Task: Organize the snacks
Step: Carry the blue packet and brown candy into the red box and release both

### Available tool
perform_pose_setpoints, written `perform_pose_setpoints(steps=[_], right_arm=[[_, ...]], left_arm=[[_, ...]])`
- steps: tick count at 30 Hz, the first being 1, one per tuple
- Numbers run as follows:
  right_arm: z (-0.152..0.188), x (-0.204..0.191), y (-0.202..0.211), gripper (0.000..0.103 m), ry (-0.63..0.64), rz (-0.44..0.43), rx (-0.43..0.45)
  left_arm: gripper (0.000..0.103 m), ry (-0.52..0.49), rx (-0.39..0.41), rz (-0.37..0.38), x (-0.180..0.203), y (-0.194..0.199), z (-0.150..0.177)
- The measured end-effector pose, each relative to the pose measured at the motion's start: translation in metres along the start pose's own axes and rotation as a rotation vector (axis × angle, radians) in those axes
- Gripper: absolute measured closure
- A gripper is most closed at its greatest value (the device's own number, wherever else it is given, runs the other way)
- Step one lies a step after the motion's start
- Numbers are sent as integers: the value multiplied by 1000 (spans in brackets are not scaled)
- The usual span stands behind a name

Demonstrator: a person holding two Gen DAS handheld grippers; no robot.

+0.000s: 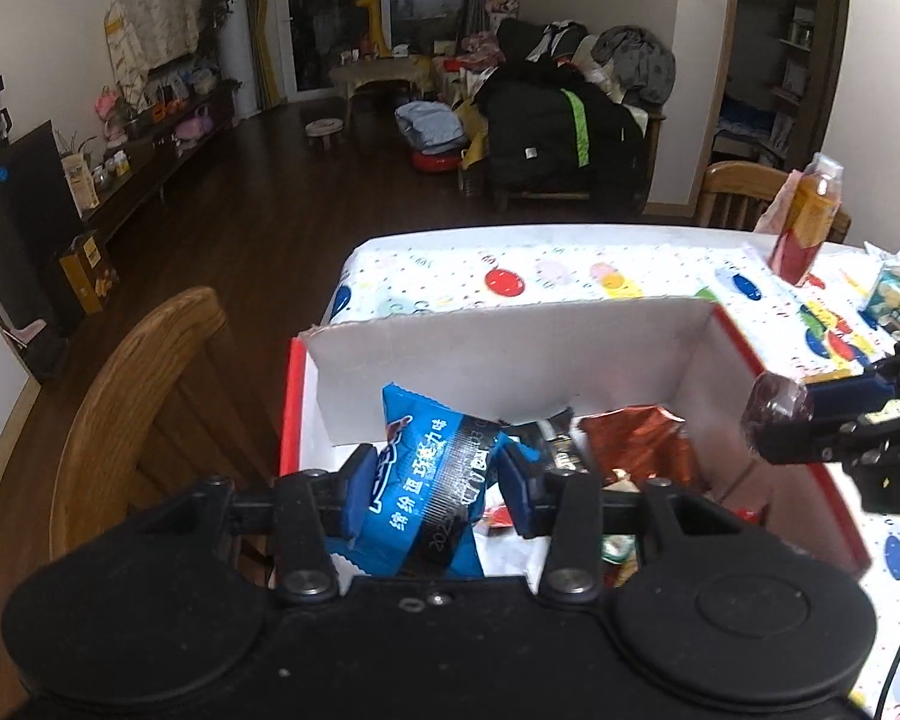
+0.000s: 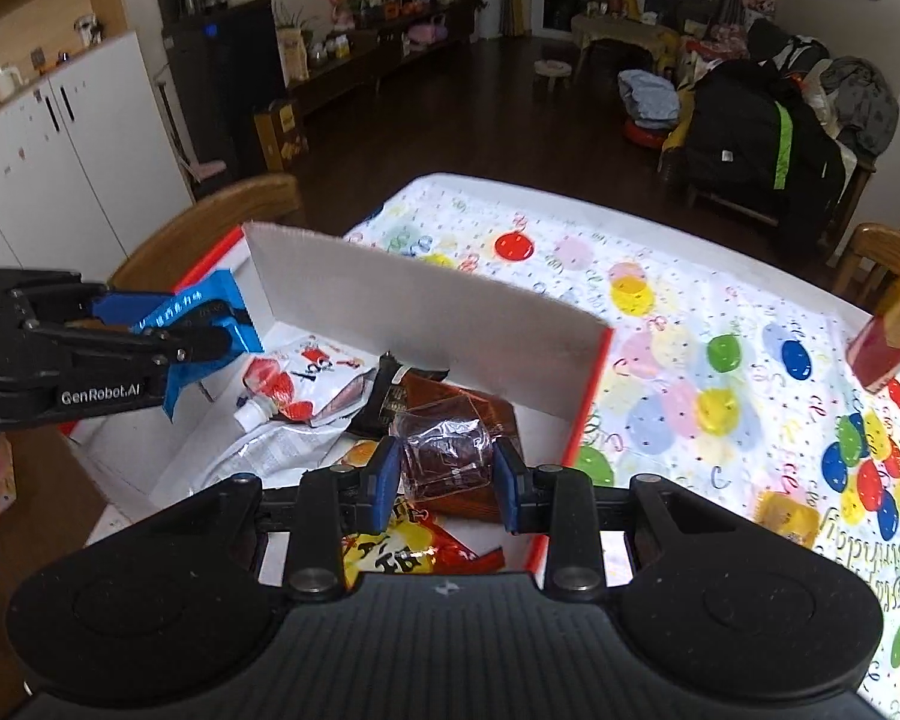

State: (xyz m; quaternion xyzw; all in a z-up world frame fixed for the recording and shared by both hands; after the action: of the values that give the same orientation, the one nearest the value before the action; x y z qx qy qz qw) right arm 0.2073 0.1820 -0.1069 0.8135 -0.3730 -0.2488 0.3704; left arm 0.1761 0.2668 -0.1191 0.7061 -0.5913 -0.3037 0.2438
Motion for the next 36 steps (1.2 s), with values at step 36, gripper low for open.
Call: perform_pose_setpoints(steps=[36], right_arm=[[10,-9,-80,68,5,13,-144]], left_arm=[[57,-48,-109,16,4,-69,-6]])
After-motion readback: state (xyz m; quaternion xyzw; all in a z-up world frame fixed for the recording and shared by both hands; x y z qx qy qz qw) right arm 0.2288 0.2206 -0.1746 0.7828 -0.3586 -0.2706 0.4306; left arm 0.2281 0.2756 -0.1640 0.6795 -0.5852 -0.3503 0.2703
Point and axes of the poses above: each gripper's, at about its wrist camera, not at the fingertips, and y roughly against the way its jaws point, x to its right, z to its underside, the point moved 8 cm from there along -y, roughly the way its jaws point, and after that the axes turned 9 degrees about -y, right-handed, at the moved point
